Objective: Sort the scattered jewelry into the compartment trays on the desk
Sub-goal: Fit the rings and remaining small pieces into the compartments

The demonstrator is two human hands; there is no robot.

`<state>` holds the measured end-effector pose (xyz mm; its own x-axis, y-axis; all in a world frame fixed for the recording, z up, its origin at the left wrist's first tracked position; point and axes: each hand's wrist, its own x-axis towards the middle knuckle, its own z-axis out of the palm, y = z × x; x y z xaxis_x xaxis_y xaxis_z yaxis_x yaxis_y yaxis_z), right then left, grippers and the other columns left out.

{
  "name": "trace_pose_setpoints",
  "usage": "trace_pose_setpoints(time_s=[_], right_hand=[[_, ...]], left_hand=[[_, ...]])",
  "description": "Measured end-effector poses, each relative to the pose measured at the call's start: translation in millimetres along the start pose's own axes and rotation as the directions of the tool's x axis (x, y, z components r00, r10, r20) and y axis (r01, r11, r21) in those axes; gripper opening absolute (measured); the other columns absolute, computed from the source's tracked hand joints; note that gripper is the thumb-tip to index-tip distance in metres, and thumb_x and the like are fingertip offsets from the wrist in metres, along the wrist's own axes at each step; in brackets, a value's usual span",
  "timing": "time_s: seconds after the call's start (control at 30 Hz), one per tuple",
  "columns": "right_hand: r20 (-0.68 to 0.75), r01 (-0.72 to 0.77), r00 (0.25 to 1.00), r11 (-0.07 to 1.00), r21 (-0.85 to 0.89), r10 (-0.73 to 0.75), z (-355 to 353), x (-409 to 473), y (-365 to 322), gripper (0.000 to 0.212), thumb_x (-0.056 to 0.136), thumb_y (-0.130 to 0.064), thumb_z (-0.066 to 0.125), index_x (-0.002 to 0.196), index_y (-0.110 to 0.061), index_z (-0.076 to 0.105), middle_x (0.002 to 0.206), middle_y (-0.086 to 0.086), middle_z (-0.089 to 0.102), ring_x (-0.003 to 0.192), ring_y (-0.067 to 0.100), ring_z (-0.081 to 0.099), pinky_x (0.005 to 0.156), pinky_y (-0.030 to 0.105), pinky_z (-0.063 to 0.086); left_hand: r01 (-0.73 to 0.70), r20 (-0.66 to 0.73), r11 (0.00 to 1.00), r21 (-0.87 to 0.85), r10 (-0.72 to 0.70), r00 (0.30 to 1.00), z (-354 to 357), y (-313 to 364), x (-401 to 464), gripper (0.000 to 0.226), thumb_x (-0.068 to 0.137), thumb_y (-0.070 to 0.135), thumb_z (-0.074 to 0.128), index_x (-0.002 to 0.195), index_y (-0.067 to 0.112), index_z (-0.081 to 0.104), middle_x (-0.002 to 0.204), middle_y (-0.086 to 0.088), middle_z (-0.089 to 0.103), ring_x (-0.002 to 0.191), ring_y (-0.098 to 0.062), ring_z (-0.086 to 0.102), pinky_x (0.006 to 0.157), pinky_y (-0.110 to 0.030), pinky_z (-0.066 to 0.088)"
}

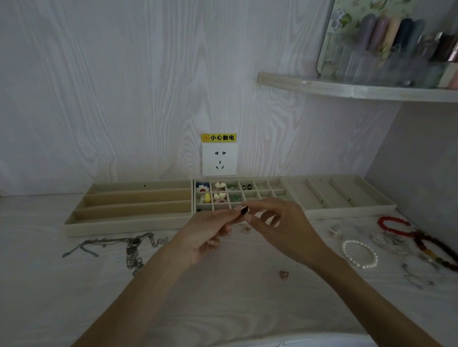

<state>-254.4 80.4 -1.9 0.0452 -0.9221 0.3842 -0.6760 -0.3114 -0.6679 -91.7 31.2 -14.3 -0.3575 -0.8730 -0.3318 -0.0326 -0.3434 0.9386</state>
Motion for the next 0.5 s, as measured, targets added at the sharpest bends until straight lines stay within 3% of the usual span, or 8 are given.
trace_pose_setpoints(time_s=[0.07, 0.13, 0.27, 0.33, 0.4, 0.5], right_hand=[[-0.083, 0.078, 0.993, 0.996, -0.036, -0.081, 1, 4, 1, 0.025, 0.083, -0.024, 0.069, 0.096, -0.045, 0.068, 0.083, -0.018, 0.069, 0.069, 0.006, 0.062, 0.062, 0.022, 0.051], [-0.144, 0.129, 0.980, 0.991, -0.048, -0.134, 2, 11, 2, 0.020, 0.079, -0.023, 0.073, 0.091, -0.039, 0.072, 0.075, -0.018, 0.070, 0.064, 0.007, 0.061, 0.057, 0.019, 0.048], [-0.141, 0.087, 0.986, 0.996, -0.034, -0.091, 1, 31, 10, 0.009, 0.078, -0.022, 0.074, 0.085, -0.027, 0.076, 0.066, -0.013, 0.067, 0.057, 0.004, 0.055, 0.055, 0.012, 0.040], [-0.129, -0.025, 0.992, 0.992, -0.125, 0.009, -4, 55, 22, 0.008, 0.080, -0.025, 0.072, 0.087, -0.023, 0.076, 0.065, -0.008, 0.064, 0.054, 0.004, 0.050, 0.054, 0.015, 0.038], [-0.040, -0.137, 0.991, 0.956, -0.259, 0.131, -8, 77, 37, 0.013, 0.083, -0.027, 0.069, 0.092, -0.021, 0.076, 0.071, -0.005, 0.065, 0.058, 0.002, 0.050, 0.054, 0.017, 0.036], [0.086, -0.187, 0.969, 0.913, -0.363, 0.232, -6, 96, 55, 0.017, 0.086, -0.026, 0.066, 0.099, -0.018, 0.074, 0.086, 0.002, 0.070, 0.070, 0.011, 0.057, 0.058, 0.022, 0.039]], left_hand=[[-0.038, -0.002, 0.998, 0.054, 0.038, 0.999, -3, 0, 3, 0.024, 0.077, 0.038, 0.071, 0.093, 0.021, 0.074, 0.099, -0.010, 0.068, 0.057, -0.004, 0.045, 0.043, -0.015, 0.027], [-0.096, -0.004, 0.988, 0.123, 0.097, 0.995, -6, 2, 4, 0.020, 0.080, 0.041, 0.067, 0.092, 0.027, 0.075, 0.104, -0.007, 0.071, 0.066, -0.006, 0.049, 0.049, -0.018, 0.030], [-0.312, -0.085, 0.909, 0.277, 0.347, 0.934, -17, 8, 2, 0.020, 0.087, 0.039, 0.061, 0.092, 0.026, 0.075, 0.076, 0.014, 0.070, 0.061, 0.006, 0.057, 0.053, -0.010, 0.039], [-0.395, -0.167, 0.765, 0.509, 0.538, 0.826, -28, 6, 6, 0.021, 0.091, 0.040, 0.055, 0.095, 0.028, 0.072, 0.073, 0.021, 0.067, 0.068, 0.002, 0.061, 0.057, -0.011, 0.042], [-0.262, -0.221, 0.553, 0.791, 0.658, 0.719, -41, 1, 9, 0.025, 0.092, 0.046, 0.050, 0.103, 0.033, 0.068, 0.088, 0.019, 0.065, 0.077, -0.002, 0.060, 0.063, -0.020, 0.045], [-0.131, -0.229, 0.403, 0.906, 0.725, 0.649, -58, -8, 13, 0.024, 0.093, 0.043, 0.049, 0.108, 0.032, 0.065, 0.103, 0.010, 0.063, 0.092, -0.009, 0.055, 0.067, -0.024, 0.041]])
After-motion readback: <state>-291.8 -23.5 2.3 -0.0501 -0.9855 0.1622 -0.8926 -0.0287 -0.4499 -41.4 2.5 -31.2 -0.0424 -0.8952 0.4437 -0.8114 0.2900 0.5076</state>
